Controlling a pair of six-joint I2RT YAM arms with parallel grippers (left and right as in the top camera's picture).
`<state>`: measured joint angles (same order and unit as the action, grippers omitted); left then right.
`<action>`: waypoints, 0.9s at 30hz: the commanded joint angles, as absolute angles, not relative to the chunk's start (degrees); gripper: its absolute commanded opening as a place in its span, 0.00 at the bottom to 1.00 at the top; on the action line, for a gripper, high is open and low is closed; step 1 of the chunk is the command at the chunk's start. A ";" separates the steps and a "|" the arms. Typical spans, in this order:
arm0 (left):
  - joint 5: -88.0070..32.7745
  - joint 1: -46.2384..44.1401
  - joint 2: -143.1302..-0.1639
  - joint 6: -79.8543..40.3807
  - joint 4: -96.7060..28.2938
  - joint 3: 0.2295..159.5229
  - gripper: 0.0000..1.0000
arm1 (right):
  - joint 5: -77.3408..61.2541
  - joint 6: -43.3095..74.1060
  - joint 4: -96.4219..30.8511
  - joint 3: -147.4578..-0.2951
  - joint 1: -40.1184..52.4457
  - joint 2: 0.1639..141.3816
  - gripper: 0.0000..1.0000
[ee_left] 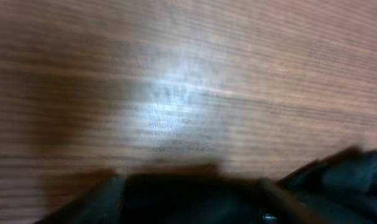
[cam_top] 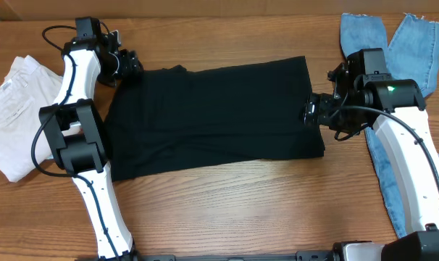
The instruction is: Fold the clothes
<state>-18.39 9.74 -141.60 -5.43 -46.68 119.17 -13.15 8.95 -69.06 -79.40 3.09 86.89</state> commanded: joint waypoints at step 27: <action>-23.03 8.86 -142.37 -9.10 -71.85 137.80 0.04 | -8.62 -3.11 -27.62 -87.94 -0.38 117.40 0.89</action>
